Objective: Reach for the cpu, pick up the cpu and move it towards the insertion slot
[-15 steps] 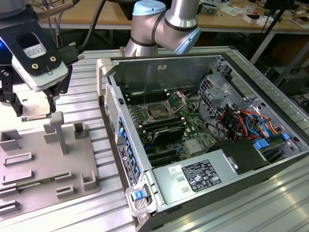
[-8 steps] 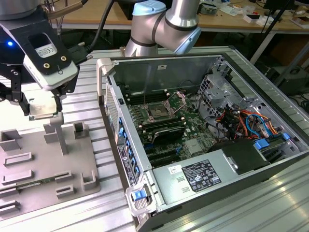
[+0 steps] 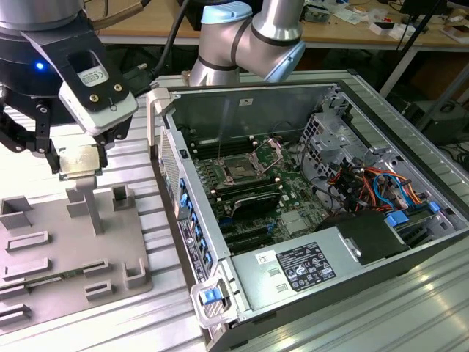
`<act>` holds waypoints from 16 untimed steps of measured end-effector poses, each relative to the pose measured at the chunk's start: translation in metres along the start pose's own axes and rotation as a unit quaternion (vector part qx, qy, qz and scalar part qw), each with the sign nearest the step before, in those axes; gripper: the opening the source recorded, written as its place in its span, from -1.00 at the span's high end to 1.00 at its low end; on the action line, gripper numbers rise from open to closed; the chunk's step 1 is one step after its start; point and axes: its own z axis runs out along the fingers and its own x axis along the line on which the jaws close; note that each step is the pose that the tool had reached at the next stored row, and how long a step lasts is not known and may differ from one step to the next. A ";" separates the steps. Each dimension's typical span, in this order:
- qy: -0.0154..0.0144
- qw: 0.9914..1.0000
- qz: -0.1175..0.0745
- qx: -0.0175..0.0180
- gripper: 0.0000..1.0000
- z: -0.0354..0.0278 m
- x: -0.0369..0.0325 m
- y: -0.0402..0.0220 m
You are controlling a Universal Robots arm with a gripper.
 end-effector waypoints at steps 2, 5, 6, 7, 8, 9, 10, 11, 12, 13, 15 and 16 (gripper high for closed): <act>0.000 1.000 0.000 0.000 -0.09 0.0001 -0.0031 0.0000; 0.000 1.000 0.000 0.000 -0.09 0.0002 -0.0077 -0.0001; 0.000 1.000 0.000 0.000 -0.09 0.0003 -0.0089 -0.0001; 0.000 1.000 0.000 0.000 -0.09 0.0003 -0.0108 -0.0001; 0.000 1.000 0.000 0.000 -0.09 0.0003 -0.0120 -0.0001; 0.000 1.000 0.000 0.000 -0.09 0.0004 -0.0139 -0.0001; 0.000 1.000 0.000 0.000 -0.09 0.0004 -0.0151 -0.0001; 0.000 1.000 0.000 0.000 -0.09 0.0004 -0.0167 -0.0001; 0.000 1.000 0.000 0.000 -0.09 0.0004 -0.0177 -0.0001; 0.000 1.000 0.000 0.000 -0.09 0.0004 -0.0188 -0.0001; 0.000 1.000 0.000 0.000 -0.09 0.0001 -0.0200 -0.0001; 0.000 1.000 0.000 0.000 -0.09 -0.0001 -0.0204 -0.0001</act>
